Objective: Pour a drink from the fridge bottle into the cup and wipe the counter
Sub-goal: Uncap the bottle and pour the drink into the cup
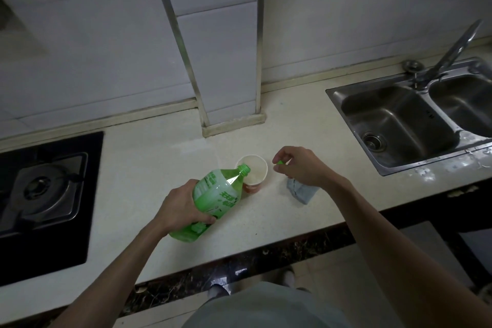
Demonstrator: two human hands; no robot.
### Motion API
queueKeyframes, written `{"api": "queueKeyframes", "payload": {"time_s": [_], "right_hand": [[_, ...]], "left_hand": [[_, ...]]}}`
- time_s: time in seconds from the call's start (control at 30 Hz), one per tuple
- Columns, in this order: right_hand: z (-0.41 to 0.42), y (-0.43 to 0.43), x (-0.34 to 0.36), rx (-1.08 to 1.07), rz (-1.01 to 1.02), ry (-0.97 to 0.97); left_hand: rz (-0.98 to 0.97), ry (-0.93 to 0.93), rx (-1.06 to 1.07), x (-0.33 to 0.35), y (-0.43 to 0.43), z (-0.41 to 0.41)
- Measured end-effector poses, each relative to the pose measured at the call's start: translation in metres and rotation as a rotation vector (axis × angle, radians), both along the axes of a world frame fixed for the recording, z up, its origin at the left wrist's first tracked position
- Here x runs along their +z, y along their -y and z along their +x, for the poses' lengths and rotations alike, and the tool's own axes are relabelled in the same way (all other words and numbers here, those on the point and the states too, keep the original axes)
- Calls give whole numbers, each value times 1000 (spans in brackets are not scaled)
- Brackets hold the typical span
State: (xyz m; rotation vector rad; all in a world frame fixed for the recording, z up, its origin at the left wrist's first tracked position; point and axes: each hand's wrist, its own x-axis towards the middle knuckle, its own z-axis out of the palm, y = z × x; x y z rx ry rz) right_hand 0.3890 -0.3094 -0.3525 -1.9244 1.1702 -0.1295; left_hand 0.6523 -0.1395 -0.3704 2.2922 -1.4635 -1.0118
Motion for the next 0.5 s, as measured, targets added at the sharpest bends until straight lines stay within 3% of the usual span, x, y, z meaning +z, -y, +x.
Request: {"api": "queueKeyframes", "payload": {"time_s": [0.5], "right_hand": [[2,0,-3,5,-15,7]], "left_hand": [[11,3,11,2,-2,0]]}}
